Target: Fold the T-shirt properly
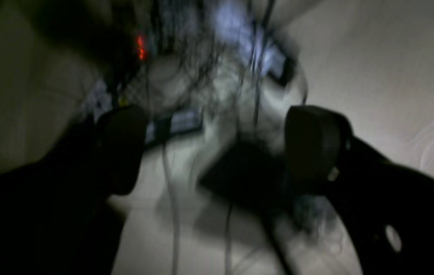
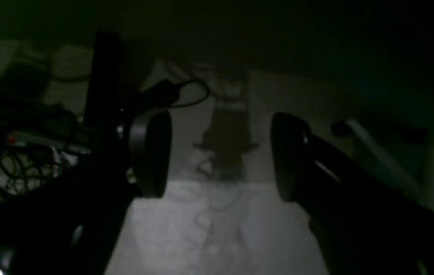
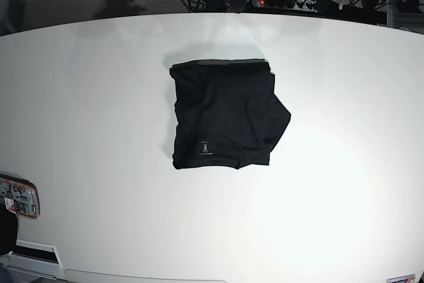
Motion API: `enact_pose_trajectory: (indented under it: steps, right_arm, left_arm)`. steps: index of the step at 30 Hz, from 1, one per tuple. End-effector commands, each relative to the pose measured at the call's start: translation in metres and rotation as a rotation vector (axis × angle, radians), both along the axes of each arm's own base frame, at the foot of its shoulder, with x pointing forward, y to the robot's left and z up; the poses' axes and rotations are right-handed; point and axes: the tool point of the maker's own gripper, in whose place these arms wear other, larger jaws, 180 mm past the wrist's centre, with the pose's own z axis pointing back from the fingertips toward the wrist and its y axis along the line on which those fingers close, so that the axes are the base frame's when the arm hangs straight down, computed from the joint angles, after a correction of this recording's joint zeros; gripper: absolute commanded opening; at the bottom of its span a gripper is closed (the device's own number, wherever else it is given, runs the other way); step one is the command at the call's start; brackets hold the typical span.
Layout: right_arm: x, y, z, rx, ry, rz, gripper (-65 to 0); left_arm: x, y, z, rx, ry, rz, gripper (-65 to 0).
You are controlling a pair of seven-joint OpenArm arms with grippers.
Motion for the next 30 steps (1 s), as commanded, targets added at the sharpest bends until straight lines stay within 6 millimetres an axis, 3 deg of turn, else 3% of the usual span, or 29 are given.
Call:
enact_pose_trajectory:
  steps: [1, 3, 6, 8, 9, 13, 14, 18, 22, 30]
  right_arm:
    - [-0.031, -0.004, 0.003, -0.005, 0.075, -0.011, -26.1]
    - [-0.052, -0.008, -0.013, -0.005, 0.22, -0.048, -26.1]
    - [-0.11, -0.011, -0.037, 0.006, 0.561, -0.12, -26.1]
    - [-0.135, -0.007, -0.046, 0.018, 0.747, -0.132, -26.1]
    - [-0.127, -0.003, -0.055, 0.026, 0.787, -0.114, -26.1]
    - [-0.036, 0.016, -0.093, 0.04, 0.754, 0.042, -26.1]
    - [-0.022, 0.019, -0.097, 0.039, 0.748, 0.075, -26.1]
    - [-0.027, 0.025, -0.1, 0.029, 0.81, 0.15, -26.1]
    - [-0.027, 0.021, -0.099, 0.021, 0.819, 0.149, -26.1]
    - [-0.027, 0.009, -0.097, 0.0, 0.826, 0.151, -26.1]
  left_arm:
    - [-0.007, 0.009, -0.002, 0.044, 0.036, -0.014, -10.8]
    - [-0.024, 0.031, -0.007, 0.173, 0.142, -0.041, -10.8]
    - [-0.028, 0.06, -0.009, 0.328, 0.246, -0.078, -10.7]
    - [-0.031, 0.074, -0.007, 0.401, 0.296, -0.101, -10.7]
    - [-0.029, 0.078, -0.007, 0.425, 0.306, -0.104, -10.7]
    - [-0.024, 0.083, -0.007, 0.441, 0.308, -0.099, -10.6]
    - [-0.024, 0.085, -0.007, 0.444, 0.307, -0.103, -10.6]
    - [-0.023, 0.084, -0.007, 0.442, 0.305, -0.104, -10.6]
    - [-0.009, 0.085, -0.01, 0.444, 0.283, -0.103, -10.6]
    - [-0.008, 0.1, -0.008, 0.466, 0.281, -0.103, -10.6]
